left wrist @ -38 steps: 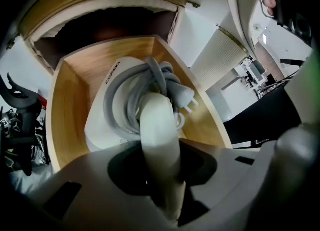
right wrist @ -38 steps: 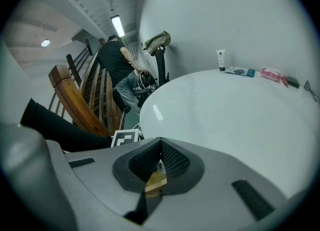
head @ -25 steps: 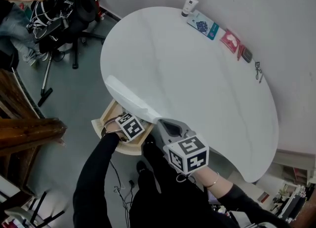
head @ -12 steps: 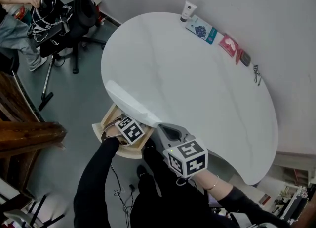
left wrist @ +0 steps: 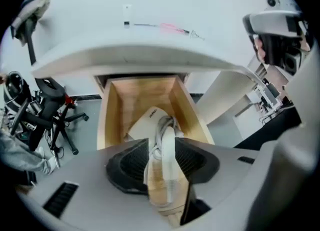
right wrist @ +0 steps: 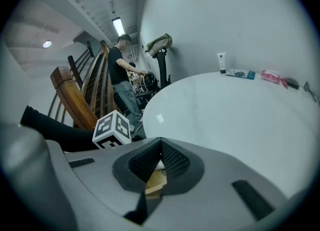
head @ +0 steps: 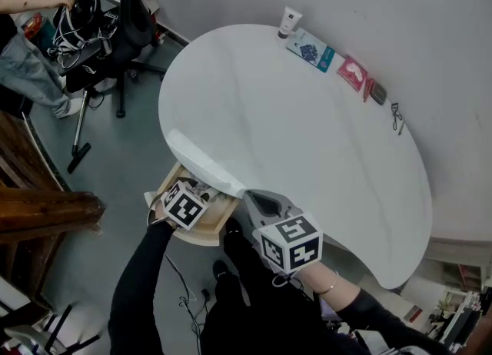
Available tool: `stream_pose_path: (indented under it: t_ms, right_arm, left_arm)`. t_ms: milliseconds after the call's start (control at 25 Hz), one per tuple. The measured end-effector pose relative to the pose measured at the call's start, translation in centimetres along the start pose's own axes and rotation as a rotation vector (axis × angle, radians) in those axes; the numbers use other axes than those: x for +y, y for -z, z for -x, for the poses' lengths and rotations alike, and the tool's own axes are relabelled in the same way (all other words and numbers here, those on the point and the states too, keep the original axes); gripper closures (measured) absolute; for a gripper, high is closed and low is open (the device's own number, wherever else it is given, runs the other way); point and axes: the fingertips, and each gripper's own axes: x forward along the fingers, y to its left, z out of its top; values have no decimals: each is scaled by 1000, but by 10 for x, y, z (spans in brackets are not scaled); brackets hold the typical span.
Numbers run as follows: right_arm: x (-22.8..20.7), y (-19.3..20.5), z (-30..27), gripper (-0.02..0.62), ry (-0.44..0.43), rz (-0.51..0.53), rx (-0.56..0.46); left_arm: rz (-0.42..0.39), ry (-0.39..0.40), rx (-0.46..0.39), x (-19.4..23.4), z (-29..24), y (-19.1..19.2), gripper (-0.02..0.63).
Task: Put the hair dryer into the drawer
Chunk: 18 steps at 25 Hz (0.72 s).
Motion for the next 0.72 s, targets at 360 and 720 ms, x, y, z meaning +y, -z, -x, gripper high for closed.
stream_pose_path:
  t_ms: [360, 720]
  right_arm:
    - [18, -16, 6, 594, -27, 21, -54]
    - [43, -24, 19, 594, -64, 65, -107]
  left_arm:
    - [214, -109, -377, 6, 94, -33, 595]
    - [345, -168, -631, -9, 165, -39, 597]
